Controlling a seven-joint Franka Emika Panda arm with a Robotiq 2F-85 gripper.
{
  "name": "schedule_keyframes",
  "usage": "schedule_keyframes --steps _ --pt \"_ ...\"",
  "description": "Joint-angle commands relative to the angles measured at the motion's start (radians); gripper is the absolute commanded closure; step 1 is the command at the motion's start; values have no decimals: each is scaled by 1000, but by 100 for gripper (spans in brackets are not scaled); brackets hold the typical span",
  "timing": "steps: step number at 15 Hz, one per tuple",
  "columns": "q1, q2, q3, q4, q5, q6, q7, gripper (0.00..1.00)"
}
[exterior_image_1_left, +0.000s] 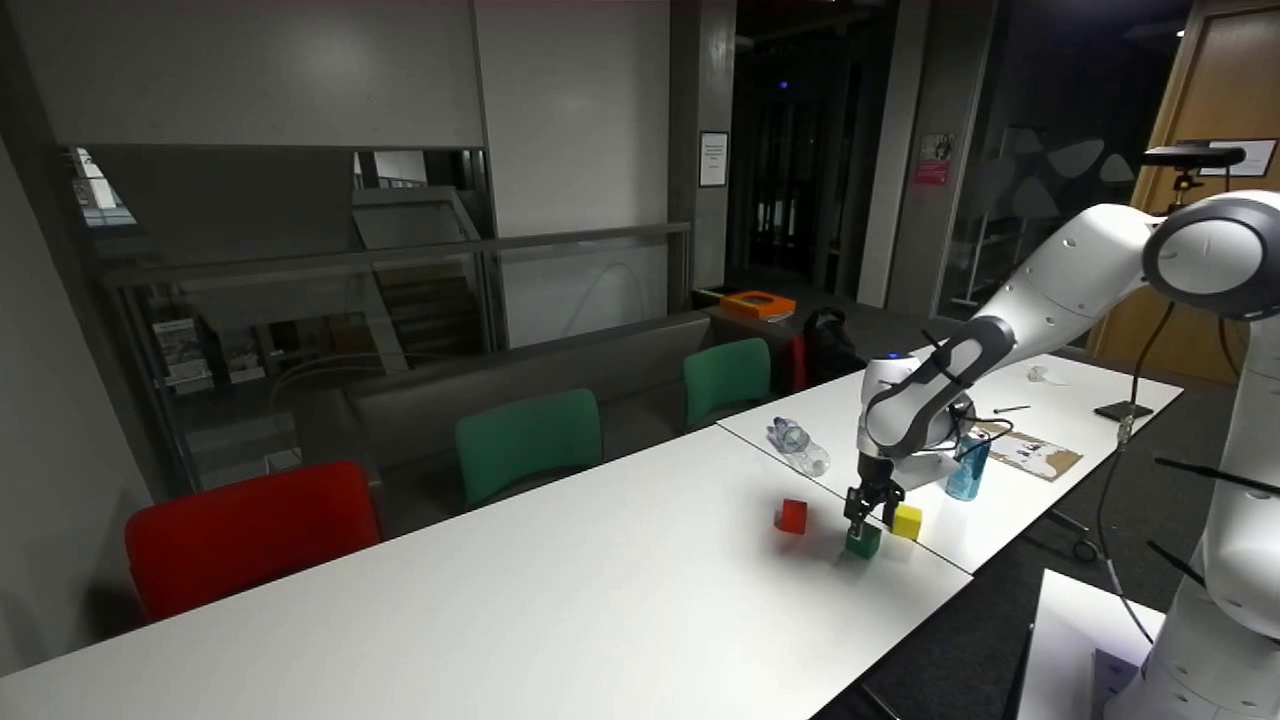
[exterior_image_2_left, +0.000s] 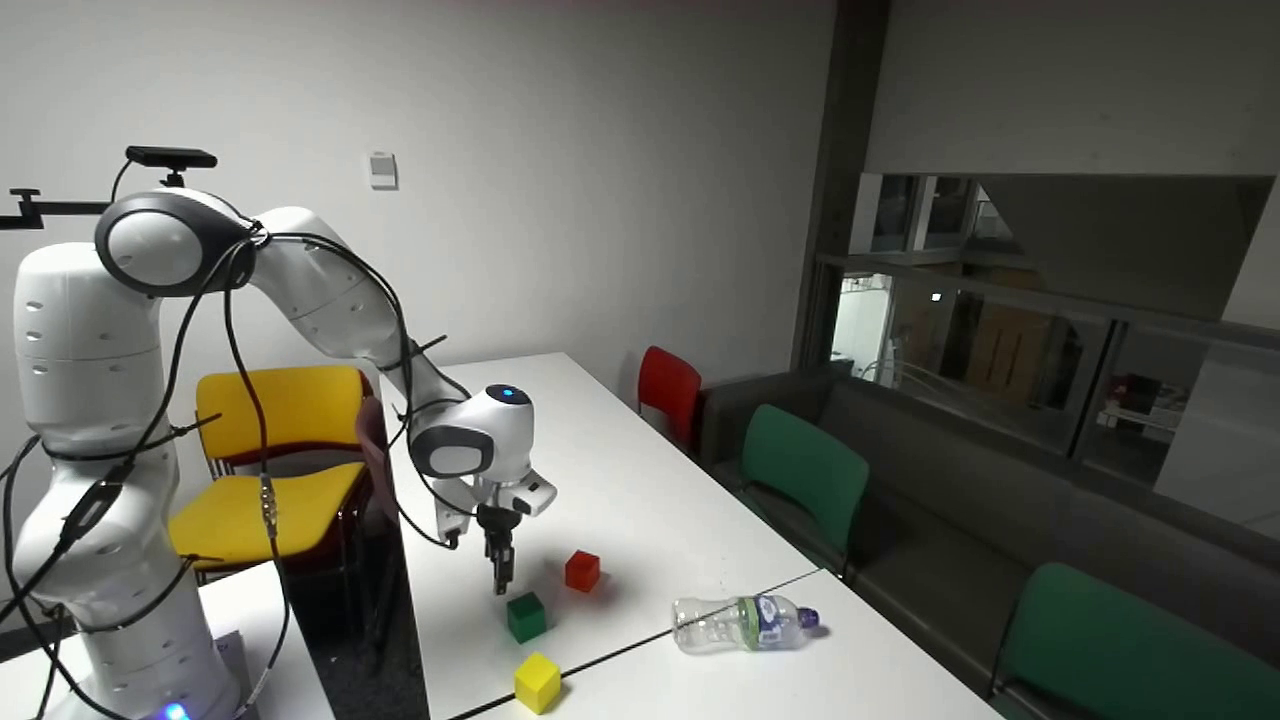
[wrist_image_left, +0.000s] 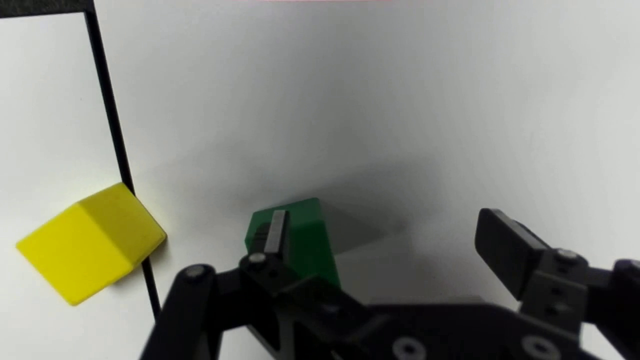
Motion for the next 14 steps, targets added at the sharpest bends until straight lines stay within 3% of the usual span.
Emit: schedule_keyframes --steps 1,4,8,14 --pt "29 49 -42 83 -74 -58 110 0" --pt "36 111 -61 170 -152 -129 129 0" --pt "27 188 -59 264 -183 -192 58 0" --pt "13 266 -43 311 -176 -176 -73 0"
